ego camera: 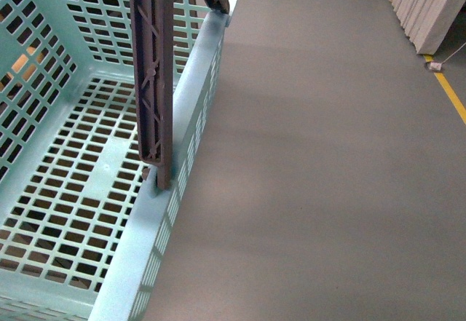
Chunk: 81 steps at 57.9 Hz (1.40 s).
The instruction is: Pick mango and avocado into basket
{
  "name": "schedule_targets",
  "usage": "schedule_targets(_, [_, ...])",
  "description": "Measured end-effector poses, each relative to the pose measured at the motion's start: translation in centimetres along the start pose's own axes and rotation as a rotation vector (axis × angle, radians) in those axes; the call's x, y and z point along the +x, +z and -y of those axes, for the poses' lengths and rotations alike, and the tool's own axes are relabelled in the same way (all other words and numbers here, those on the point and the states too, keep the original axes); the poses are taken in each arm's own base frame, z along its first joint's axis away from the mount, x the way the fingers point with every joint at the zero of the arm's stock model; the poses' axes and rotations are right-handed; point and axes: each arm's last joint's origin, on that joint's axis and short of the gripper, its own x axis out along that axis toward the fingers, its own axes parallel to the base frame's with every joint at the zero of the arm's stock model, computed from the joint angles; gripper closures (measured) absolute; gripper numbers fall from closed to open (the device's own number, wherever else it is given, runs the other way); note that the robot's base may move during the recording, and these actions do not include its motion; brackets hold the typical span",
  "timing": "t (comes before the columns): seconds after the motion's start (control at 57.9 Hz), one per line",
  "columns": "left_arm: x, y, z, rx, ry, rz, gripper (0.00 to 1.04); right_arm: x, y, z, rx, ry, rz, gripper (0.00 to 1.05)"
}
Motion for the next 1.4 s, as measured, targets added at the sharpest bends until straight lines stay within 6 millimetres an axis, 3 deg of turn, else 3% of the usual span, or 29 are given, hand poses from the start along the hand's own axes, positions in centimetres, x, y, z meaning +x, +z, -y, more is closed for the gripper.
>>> schedule_targets(1.4, [-0.01,-0.09,-0.09,-0.006,0.003,-0.005,0.99,0.0,0.01,-0.01,0.0,0.0,0.001,0.08])
